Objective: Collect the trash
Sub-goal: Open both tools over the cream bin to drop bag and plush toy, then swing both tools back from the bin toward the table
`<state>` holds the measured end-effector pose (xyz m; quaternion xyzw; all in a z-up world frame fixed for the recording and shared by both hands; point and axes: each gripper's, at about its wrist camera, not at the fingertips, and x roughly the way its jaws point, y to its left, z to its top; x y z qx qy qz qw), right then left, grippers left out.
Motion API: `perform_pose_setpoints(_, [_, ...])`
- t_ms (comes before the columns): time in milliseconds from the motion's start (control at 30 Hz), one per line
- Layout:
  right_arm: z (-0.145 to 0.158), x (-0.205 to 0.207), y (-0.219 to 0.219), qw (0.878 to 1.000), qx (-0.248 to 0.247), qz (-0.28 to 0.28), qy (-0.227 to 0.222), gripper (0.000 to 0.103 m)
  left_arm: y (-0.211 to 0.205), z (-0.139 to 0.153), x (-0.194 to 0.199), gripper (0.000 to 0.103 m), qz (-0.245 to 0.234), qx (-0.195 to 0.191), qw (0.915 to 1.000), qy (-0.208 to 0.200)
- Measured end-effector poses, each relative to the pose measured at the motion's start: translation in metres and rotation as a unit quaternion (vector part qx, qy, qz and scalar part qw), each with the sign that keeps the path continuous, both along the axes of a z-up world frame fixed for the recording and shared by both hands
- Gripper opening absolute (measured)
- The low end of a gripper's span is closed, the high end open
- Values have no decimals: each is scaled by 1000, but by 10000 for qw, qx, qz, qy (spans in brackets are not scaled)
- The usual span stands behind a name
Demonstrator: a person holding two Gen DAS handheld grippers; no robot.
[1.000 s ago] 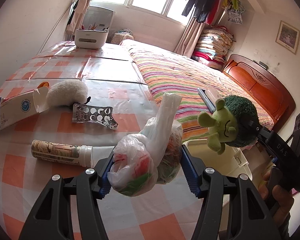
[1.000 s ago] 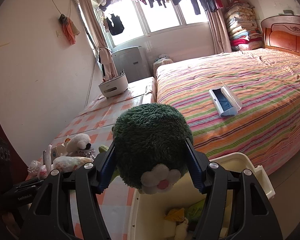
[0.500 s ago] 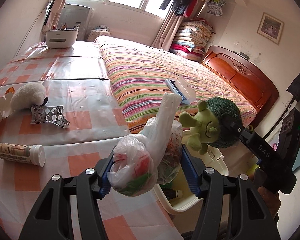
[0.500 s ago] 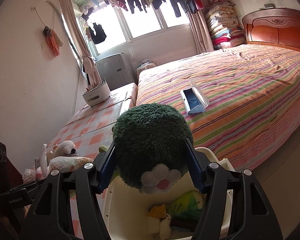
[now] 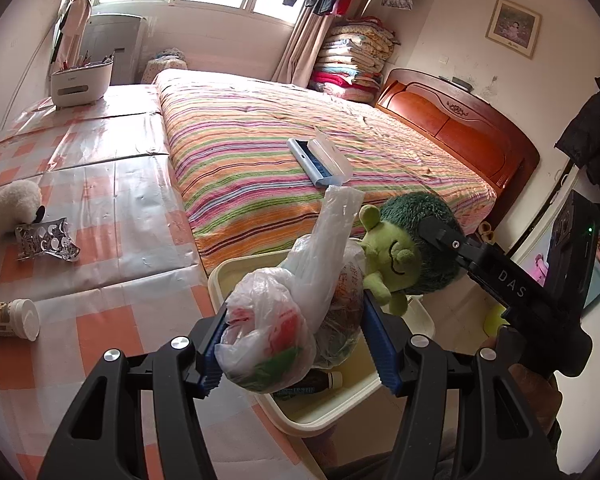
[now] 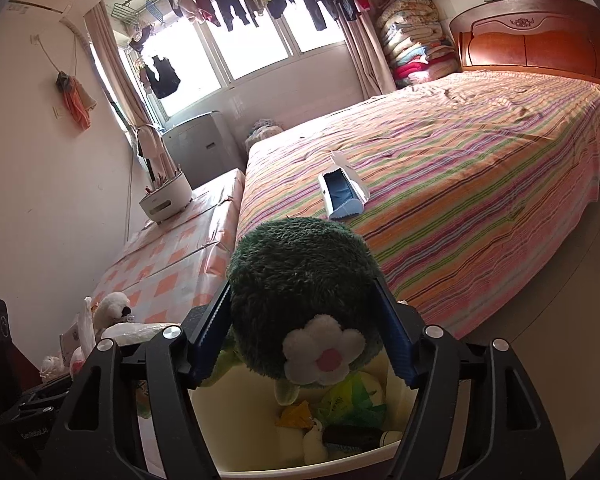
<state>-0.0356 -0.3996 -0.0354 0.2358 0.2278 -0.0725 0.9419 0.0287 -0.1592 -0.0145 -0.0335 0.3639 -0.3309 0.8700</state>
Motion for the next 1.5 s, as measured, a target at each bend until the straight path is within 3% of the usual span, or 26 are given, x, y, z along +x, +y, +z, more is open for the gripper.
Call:
perform_pose_setpoints(100, [-1,-3,-6,9997,220,-50,-111,69,-5,-5,2,58,-33,46,10000,67])
perform_pose_setpoints(467, [3,-5,-5,9992,292,-98,-268,70,-20,-16,5,61,-147,239,9995,126])
perform_pose_setpoints(800, [4,-4,0,9993,252,-18,-292,70,-17,-10,-3,81,-57,300,9995,-121])
perform_pose_setpoints(1100, [5,5,9,9992,271,131,-277,70,10,5,4,82,344,319,9987,-222])
perform_pose_setpoints(1500, [17,29,53,9973,198,606,-351,70,76,28,15,82,1107,141,9929,-405])
